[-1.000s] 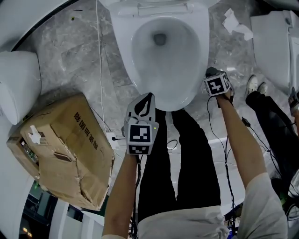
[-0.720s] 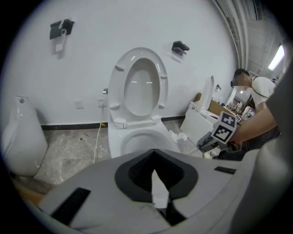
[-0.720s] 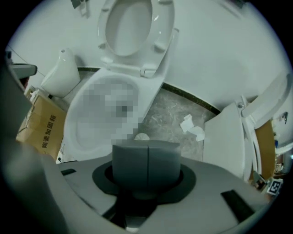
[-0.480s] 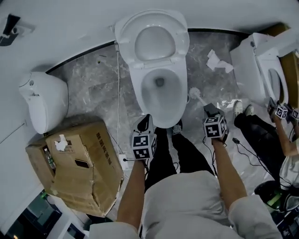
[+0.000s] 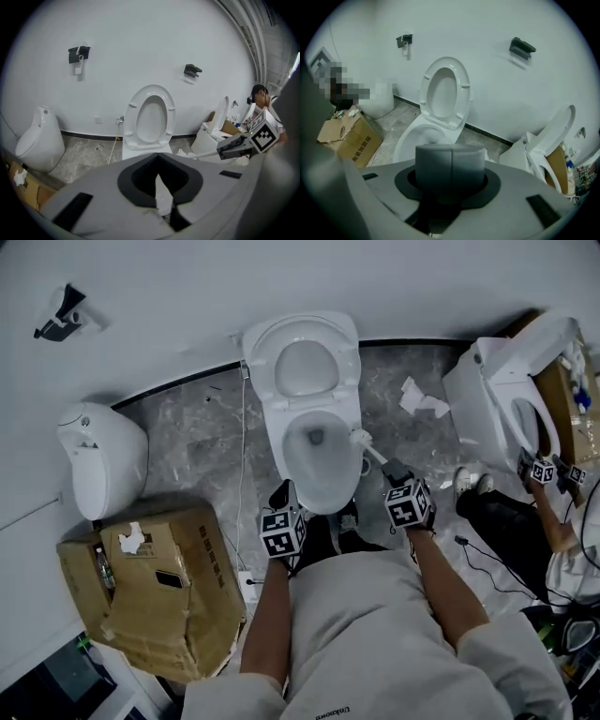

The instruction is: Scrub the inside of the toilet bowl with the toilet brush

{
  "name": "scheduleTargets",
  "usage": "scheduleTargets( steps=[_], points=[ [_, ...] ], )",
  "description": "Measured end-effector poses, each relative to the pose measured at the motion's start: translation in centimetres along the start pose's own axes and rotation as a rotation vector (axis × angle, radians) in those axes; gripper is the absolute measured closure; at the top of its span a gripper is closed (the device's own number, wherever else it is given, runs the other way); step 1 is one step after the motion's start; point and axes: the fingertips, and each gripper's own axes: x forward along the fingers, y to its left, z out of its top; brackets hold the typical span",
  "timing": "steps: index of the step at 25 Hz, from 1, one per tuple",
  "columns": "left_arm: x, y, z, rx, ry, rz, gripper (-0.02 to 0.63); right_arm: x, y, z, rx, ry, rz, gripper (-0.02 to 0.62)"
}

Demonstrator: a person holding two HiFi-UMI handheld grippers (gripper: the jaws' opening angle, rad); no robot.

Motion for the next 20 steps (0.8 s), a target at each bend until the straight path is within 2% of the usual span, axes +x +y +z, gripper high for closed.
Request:
scheduleTargets(
  steps=[3,6,10,13,16,20],
  points=[
    [0.0,0.1,-0.6,-0.007,0.015,-0.013,0.584,0.7,1.5,0.4,-0.021,0.009,0.04,0.422],
    [0.0,0.0,-1.4,-0.036,0.032,-0.065,0.584,0.7,4.0,0.2,-0.04,0.015,0.097,0.42],
    [1.7,0.5,-3.2,-0.06,0.046,-0.078,0.584,3.0,6.0,-0.3,-0.137,0.038,0.15,0.422],
    [5.3,1.1,-4.5,-0.064,0.018,-0.123,0.584,7.9,5.5,0.2,-0.197,0.043,0.151,0.422],
    [8.1,1.2,-6.9,-0.025,0.019,-0.192,0.585,12.6,4.5,0.2,-0.236,0.054,0.164,0.421],
    [10.8,1.6,-9.3,0.021,0.029,-0.207,0.584,15.5,2.3,0.5,-0.288,0.086,0.187,0.422]
  ],
)
